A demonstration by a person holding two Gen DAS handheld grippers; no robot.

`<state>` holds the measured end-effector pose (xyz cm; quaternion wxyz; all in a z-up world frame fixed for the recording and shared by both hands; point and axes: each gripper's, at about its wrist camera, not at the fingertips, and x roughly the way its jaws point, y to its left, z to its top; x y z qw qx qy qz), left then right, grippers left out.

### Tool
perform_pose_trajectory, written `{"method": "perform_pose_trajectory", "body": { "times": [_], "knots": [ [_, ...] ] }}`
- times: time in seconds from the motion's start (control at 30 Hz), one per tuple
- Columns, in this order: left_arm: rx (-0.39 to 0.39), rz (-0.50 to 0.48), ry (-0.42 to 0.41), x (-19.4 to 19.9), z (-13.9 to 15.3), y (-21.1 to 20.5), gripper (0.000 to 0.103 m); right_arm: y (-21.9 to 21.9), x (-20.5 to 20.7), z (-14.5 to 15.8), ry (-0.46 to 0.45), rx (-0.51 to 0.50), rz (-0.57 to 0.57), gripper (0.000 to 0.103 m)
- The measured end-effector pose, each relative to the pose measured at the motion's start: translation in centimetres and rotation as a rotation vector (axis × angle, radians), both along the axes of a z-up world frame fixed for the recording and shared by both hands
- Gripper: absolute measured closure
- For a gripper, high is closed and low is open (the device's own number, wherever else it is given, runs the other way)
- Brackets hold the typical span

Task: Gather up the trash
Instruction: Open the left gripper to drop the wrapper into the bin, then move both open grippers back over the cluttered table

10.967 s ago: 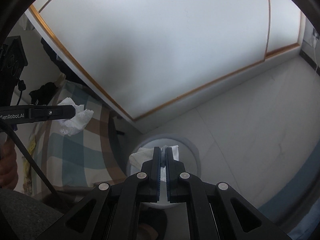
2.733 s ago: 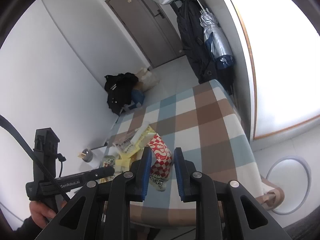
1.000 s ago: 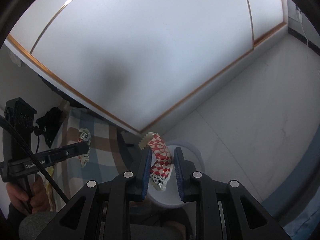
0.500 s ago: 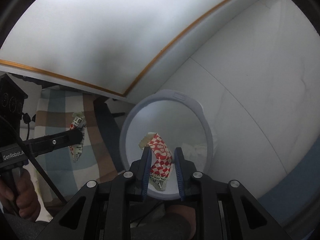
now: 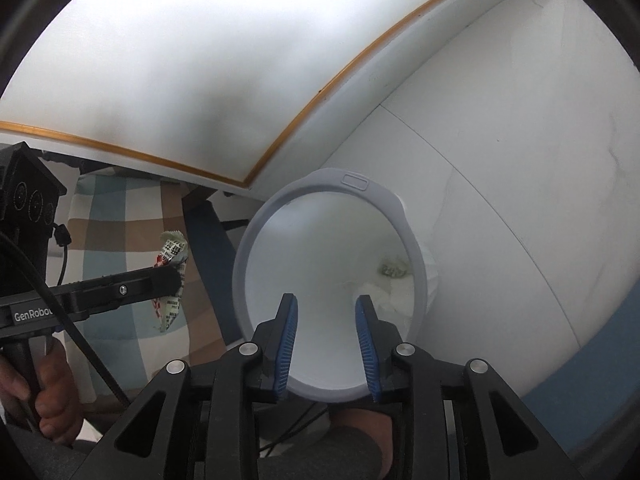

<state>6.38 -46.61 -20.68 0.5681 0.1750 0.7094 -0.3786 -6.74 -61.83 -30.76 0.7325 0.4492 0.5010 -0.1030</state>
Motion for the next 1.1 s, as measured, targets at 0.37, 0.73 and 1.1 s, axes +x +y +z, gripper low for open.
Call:
{"method": "perform_pose_trajectory", "body": {
  "times": [0.37,0.73,1.1],
  "knots": [
    [0.040,-0.022,0.014,-0.4,-0.5,-0.2,0.095,-1.2,-2.0,2.3,-0.032,-0.044,-0.060,0.050],
    [0.027,0.003,-0.100,-0.3,1.3,0.7,0.053,-1.2,-2.5,3.4,-0.041,-0.047,-0.056,0.037],
    [-0.026,0.099,-0.258,0.4,5.0,3.9,0.039,-0.2,-3.1,6.0,-0.046,-0.098,-0.057,0.013]
  ]
}}
